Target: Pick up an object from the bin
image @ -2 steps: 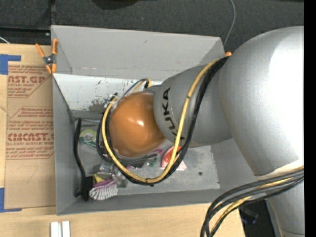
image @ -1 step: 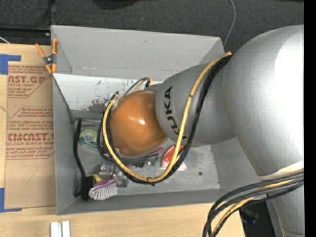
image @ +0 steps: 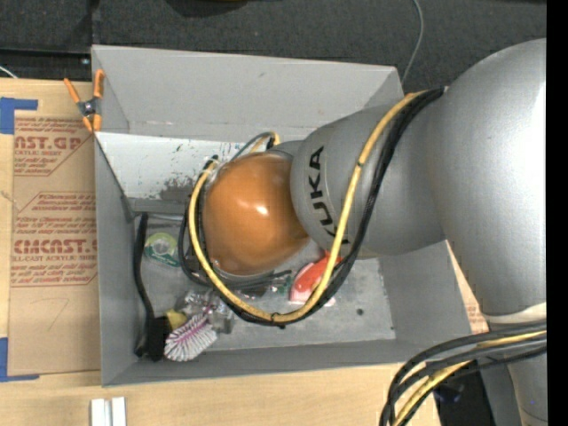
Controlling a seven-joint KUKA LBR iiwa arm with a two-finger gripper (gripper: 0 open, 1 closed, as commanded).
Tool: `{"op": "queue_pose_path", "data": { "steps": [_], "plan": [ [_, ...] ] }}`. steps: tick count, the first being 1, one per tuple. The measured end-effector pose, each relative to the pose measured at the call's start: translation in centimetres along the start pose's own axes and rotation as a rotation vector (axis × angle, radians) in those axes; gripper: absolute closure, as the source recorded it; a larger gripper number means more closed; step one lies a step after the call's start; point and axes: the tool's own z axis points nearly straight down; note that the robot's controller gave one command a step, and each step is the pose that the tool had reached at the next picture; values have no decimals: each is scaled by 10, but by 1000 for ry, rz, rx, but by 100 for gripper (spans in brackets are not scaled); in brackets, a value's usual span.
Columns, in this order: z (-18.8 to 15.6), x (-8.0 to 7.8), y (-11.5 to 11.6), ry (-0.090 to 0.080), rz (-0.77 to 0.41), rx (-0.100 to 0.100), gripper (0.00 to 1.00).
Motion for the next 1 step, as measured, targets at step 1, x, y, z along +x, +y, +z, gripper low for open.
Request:
{"op": "queue_pose_path", "data": {
  "steps": [1],
  "plan": [
    [-46, -1, 0, -2, 0, 0, 100]
  ]
}}
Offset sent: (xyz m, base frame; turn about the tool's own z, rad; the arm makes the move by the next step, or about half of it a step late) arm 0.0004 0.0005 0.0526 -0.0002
